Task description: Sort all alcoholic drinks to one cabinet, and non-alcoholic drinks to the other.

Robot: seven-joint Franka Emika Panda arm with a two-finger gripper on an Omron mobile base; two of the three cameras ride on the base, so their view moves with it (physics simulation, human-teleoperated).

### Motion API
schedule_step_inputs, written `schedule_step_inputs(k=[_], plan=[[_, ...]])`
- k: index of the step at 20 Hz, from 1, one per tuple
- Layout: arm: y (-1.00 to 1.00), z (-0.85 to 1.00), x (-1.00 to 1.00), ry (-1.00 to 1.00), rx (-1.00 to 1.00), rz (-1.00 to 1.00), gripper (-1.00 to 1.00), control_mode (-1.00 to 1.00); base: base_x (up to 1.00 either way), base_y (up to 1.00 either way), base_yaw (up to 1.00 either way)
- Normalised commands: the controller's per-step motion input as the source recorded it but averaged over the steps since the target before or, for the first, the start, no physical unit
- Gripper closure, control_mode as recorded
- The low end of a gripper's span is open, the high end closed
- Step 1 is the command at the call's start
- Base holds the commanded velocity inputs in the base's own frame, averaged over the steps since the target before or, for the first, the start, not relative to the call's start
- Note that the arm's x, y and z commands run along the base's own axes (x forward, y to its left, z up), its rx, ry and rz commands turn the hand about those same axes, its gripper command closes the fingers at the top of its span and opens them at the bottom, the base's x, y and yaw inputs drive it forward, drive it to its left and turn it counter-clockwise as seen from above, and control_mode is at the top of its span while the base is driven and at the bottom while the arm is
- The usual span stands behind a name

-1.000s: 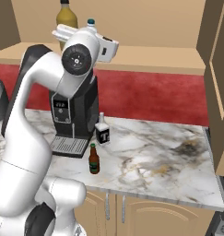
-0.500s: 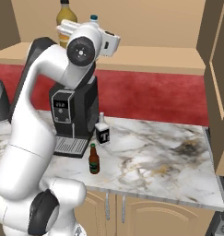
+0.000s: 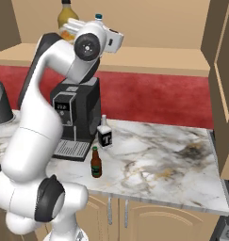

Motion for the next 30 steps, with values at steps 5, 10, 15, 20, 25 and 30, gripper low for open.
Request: schedule_step_inputs(k=[5,10,15,20,25,30], plan=[[0.04,-0.12,0.36,0.0,-0.01,0.0,1.0,-1.0,0.0,0.0,0.0],[0.05,-0.11,0.33,0.0,-0.02,0.0,1.0,-1.0,0.0,0.0,0.0],[0.02,-0.06,0.25,0.0,-0.02,0.0,1.0,-1.0,0.0,0.0,0.0],[0.01,-0.07,0.22,0.0,-0.04,0.0,1.0,-1.0,0.0,0.0,0.0],[0.03,-0.1,0.19,0.0,-0.04,0.0,1.0,-1.0,0.0,0.0,0.0],[0.05,-0.11,0.23,0.0,-0.04,0.0,1.0,-1.0,0.0,0.0,0.0]])
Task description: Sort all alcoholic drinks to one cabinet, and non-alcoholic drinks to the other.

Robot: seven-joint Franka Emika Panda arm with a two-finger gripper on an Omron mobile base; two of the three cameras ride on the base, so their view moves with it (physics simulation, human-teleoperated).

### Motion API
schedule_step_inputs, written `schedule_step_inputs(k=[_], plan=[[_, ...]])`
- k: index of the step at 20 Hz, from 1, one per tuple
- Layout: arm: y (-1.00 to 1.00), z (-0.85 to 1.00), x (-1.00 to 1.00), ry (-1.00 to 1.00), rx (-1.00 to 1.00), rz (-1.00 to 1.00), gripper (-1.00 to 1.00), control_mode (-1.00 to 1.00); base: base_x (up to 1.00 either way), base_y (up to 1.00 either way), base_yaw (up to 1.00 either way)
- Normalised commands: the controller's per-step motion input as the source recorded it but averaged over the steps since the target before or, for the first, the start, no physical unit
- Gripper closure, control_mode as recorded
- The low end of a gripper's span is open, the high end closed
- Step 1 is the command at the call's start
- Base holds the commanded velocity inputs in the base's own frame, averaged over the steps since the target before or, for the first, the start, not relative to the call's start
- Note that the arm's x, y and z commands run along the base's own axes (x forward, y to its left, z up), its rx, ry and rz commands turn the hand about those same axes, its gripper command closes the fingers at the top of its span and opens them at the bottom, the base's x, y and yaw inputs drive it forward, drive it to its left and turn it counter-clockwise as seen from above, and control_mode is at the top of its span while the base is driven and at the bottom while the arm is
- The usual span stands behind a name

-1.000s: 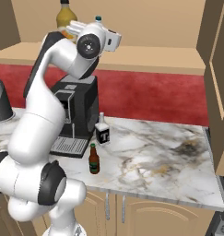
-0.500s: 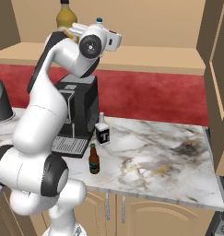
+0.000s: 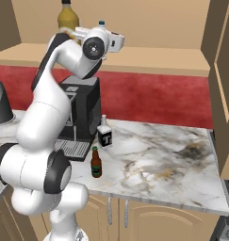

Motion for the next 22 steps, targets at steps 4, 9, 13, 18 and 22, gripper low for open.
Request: schedule_step_inputs(k=[4,9,13,18,22], plan=[[0.07,-0.14,0.25,0.0,-0.05,0.0,1.0,-1.0,0.0,0.0,0.0],[0.19,-0.15,0.17,0.0,-0.06,0.0,1.0,-1.0,0.0,0.0,0.0],[0.08,-0.09,0.22,0.0,-0.05,0.0,1.0,-1.0,0.0,0.0,0.0],[0.01,-0.06,0.24,0.0,-0.04,0.0,1.0,-1.0,0.0,0.0,0.0],[0.01,-0.09,0.28,0.0,-0.04,0.0,1.0,-1.0,0.0,0.0,0.0]])
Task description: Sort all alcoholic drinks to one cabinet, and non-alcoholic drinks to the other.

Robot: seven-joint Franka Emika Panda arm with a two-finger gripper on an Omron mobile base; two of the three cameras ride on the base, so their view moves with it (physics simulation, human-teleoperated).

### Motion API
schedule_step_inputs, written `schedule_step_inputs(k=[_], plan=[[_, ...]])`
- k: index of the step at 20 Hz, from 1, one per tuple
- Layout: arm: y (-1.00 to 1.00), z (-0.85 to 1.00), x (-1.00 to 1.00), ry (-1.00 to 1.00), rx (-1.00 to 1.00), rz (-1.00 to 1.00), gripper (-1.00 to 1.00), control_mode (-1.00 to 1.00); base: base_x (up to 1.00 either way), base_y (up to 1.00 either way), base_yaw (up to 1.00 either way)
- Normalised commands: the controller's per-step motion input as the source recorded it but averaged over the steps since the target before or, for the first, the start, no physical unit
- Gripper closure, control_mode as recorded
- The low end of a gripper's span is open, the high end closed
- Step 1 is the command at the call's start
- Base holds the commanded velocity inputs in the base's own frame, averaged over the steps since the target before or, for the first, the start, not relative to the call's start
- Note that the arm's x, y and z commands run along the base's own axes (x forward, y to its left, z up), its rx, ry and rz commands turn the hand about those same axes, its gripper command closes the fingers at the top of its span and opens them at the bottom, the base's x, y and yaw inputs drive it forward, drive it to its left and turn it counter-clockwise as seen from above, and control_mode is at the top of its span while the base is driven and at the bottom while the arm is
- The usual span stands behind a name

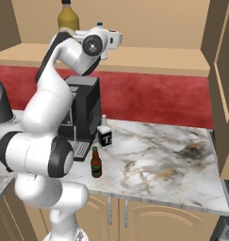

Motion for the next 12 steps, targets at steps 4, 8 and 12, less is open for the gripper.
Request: schedule_step_inputs(k=[4,8,12], plan=[[0.0,-0.04,0.42,0.0,-0.01,0.0,1.0,-1.0,0.0,0.0,0.0],[0.0,-0.03,0.32,0.0,-0.01,0.0,1.0,-1.0,0.0,0.0,0.0],[0.0,-0.06,0.07,0.0,-0.02,0.0,-1.0,-1.0,0.0,0.0,0.0]])
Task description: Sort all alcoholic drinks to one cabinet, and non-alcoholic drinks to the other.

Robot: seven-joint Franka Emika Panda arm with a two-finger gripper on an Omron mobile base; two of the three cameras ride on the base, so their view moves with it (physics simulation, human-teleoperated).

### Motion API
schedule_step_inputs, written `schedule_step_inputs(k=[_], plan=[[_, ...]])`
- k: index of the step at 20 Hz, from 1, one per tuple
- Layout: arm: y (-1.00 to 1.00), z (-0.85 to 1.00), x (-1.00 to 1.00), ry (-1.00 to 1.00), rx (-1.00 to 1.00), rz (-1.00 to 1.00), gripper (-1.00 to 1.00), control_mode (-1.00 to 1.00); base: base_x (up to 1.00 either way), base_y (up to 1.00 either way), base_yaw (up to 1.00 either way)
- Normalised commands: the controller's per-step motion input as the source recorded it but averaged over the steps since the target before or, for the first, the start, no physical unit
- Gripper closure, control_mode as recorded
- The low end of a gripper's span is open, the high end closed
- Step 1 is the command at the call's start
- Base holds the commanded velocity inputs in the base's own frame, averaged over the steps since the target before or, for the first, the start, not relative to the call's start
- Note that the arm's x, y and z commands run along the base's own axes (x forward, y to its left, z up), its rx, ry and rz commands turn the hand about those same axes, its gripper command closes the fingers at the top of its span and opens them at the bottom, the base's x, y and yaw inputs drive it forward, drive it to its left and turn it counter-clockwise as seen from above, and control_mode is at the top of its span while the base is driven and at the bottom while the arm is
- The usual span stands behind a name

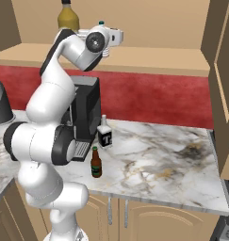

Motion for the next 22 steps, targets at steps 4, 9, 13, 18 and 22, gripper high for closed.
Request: schedule_step_inputs(k=[4,9,13,18,22], plan=[[0.0,-0.01,0.06,0.0,-0.01,0.0,-1.0,-1.0,0.0,0.0,0.0],[0.0,0.0,0.02,0.0,-0.01,0.0,-1.0,-1.0,0.0,0.0,0.0],[0.0,0.0,0.0,0.0,-0.02,0.0,-1.0,-1.0,0.0,0.0,0.0],[-0.2,0.01,-0.33,0.0,-0.04,0.0,-1.0,-1.0,0.0,0.0,0.0],[-0.38,0.03,-0.67,0.0,-0.04,0.0,-1.0,-1.0,0.0,0.0,0.0]])
